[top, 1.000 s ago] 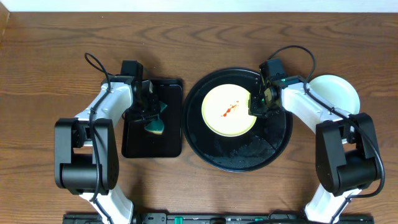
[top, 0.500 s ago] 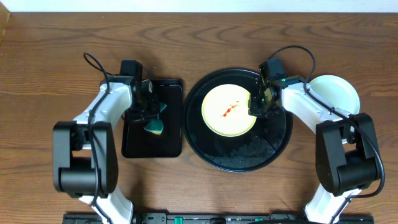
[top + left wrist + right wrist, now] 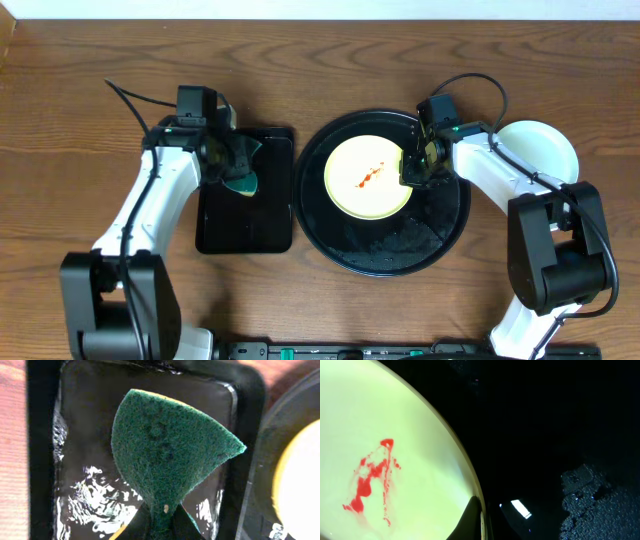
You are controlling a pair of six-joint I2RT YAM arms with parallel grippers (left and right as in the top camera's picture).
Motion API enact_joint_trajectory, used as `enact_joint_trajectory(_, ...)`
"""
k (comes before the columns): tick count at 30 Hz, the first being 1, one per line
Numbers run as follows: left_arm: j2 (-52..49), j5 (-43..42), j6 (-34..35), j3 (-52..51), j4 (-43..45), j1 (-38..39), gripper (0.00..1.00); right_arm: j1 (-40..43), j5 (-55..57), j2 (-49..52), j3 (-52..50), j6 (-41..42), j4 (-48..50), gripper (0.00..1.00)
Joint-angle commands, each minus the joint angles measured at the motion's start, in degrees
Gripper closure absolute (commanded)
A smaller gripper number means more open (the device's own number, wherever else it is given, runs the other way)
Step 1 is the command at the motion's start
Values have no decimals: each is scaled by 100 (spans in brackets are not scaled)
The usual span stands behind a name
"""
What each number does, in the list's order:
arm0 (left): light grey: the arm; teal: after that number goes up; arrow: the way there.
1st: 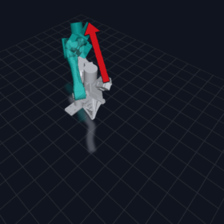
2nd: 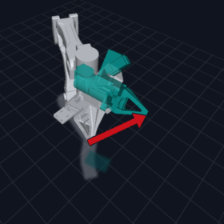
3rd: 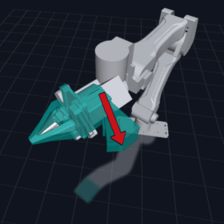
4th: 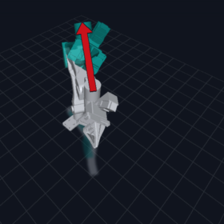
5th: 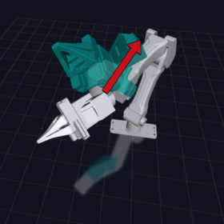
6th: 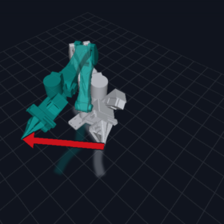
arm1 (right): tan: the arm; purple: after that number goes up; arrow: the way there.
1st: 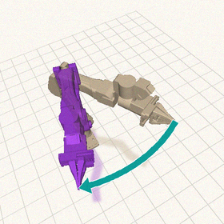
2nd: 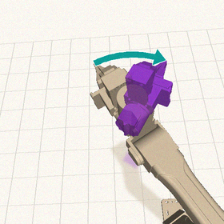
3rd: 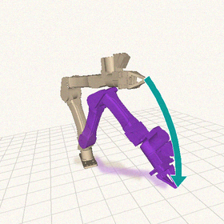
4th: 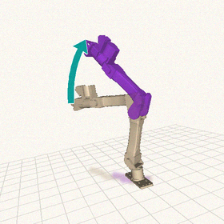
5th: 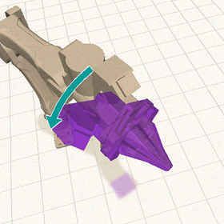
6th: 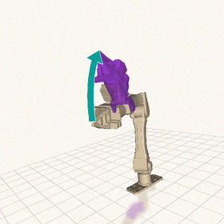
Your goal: Clean dirty plates on tray and stack at the side
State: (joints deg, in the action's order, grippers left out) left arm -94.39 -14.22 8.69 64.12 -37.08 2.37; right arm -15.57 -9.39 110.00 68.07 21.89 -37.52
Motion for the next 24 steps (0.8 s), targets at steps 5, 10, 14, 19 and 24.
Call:
enact_joint_trajectory(5, -719, 76, -92, -391, 164, 17, 93, -55, 33, 166, -55, -4, -59, 99)
enact_joint_trajectory(10, -1176, 74, -90, -396, 271, 17, 93, -55, 33, 166, -55, -4, -59, 99)
enact_joint_trajectory(14, -1266, 13, -2, -389, 313, 17, 92, -55, 33, 166, -55, -4, -59, 99)
enact_joint_trajectory(19, -981, -306, -4, -203, 39, 17, 93, -55, 33, 166, -55, -7, -63, 99)
enact_joint_trajectory(24, -247, -313, -7, -136, -11, 17, 92, -55, 33, 166, -55, -7, -63, 99)
